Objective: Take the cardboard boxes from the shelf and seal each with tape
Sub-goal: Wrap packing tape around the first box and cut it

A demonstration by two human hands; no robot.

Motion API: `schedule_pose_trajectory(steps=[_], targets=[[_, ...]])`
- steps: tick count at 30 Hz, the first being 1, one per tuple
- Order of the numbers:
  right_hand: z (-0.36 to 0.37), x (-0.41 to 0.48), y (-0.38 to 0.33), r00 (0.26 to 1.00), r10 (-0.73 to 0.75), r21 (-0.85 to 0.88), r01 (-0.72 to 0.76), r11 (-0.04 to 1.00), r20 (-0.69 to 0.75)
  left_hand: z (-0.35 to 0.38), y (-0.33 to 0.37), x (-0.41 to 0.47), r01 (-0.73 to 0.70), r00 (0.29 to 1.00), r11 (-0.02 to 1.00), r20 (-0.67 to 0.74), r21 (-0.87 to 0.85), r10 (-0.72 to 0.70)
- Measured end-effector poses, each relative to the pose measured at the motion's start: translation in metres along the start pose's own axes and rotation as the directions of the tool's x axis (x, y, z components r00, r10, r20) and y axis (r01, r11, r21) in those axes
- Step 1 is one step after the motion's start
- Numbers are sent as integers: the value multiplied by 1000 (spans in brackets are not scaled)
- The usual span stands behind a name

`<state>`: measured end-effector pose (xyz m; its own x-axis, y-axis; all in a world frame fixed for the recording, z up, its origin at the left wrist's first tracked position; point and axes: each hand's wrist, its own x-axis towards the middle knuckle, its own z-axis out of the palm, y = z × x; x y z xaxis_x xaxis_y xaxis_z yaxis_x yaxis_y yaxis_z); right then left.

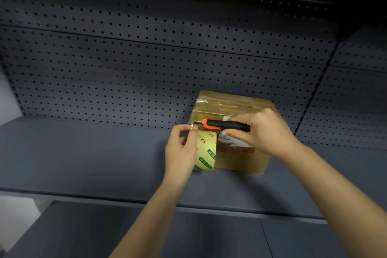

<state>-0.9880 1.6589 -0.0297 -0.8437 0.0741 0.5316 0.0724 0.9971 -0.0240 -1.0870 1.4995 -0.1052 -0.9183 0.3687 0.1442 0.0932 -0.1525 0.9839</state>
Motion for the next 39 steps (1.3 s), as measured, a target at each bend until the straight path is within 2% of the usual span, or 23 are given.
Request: schedule_pose_trajectory(steps=[4,13,26,30,36,39], targets=[[-2,5,-2,1000,-6,-43,6,999,5,2,-2,3,-17,1000,1000,-20,1,18],[-17,21,-13,983,-5,-321,64,945,181,10,-1,6,-76,991,996,-110,45,81],[-27,23,-18,979,-11,-341,82,937,203,14,-3,10,-41,985,998,-165,49,49],[-29,21,-15,976,21,-403,71,912,218,13,-4,10,-31,984,998,-175,52,40],[-31,9,-5,975,29,-389,60,919,218,11,-10,8,2,983,998,-185,59,9],[-33,-2,4,976,79,-338,-6,941,205,11,-13,6,2,987,998,-161,67,9]])
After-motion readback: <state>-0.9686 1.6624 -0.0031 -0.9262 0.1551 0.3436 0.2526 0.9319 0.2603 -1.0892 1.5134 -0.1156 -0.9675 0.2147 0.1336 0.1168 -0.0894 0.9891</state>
